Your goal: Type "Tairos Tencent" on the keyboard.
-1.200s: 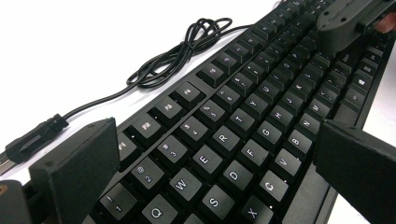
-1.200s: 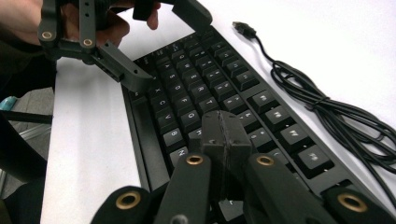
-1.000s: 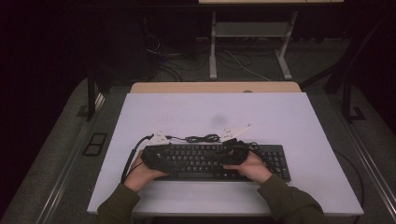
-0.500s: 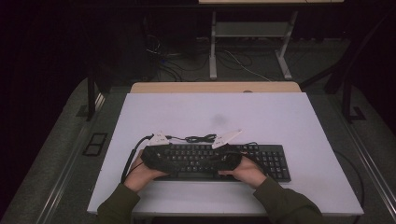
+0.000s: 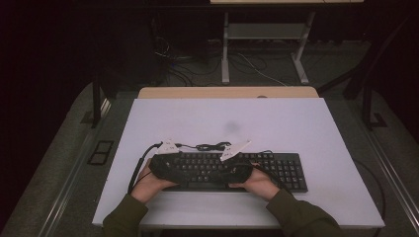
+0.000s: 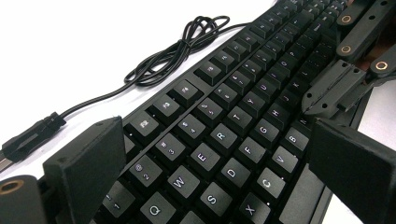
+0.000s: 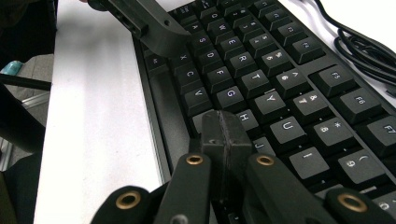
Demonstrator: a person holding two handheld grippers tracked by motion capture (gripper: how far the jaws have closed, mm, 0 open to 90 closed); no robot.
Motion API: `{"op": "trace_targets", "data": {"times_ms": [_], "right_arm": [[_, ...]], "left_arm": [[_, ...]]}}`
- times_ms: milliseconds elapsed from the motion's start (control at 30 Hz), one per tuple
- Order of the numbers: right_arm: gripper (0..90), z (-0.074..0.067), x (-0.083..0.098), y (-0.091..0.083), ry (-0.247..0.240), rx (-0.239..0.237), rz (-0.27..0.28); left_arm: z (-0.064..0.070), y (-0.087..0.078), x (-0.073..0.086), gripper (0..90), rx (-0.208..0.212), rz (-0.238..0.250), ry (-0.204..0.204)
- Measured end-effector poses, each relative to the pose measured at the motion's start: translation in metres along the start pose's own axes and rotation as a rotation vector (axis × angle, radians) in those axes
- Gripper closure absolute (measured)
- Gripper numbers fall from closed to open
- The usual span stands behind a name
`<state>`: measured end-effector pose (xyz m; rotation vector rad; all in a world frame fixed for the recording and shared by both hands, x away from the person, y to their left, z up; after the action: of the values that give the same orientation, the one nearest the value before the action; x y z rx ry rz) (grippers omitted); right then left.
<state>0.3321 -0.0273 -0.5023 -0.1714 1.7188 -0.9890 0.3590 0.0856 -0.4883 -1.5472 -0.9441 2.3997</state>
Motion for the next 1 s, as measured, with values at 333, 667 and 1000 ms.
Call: {"op": "trace_targets", "data": {"times_ms": [333, 667, 1000], "right_arm": [[89.1, -0.001, 0.002, 0.002, -0.011, 0.003, -0.009], [86.6, 0.009, -0.007, -0.01, 0.022, 0.013, 0.038], [70.2, 0.02, -0.011, -0.019, 0.047, 0.047, 0.069]], "left_arm": [[0.0, 0.0, 0.0, 4.3, 0.0, -0.001, 0.002], [0.001, -0.001, -0.001, 5.0, 0.0, -0.001, 0.01], [0.002, -0.002, -0.001, 5.7, 0.0, 0.002, 0.011]]}}
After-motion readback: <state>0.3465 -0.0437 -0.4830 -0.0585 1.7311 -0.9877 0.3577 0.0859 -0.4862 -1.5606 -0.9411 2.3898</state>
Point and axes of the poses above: each handheld gripper's, and its own axes: y roughly forward along the jaws, x roughly out of its underside, z roughly to its right, the point moved 10 cm from there along y, roughly forward along the jaws, and after that the axes turned 14 degrees about x, right-handed, at the moved point
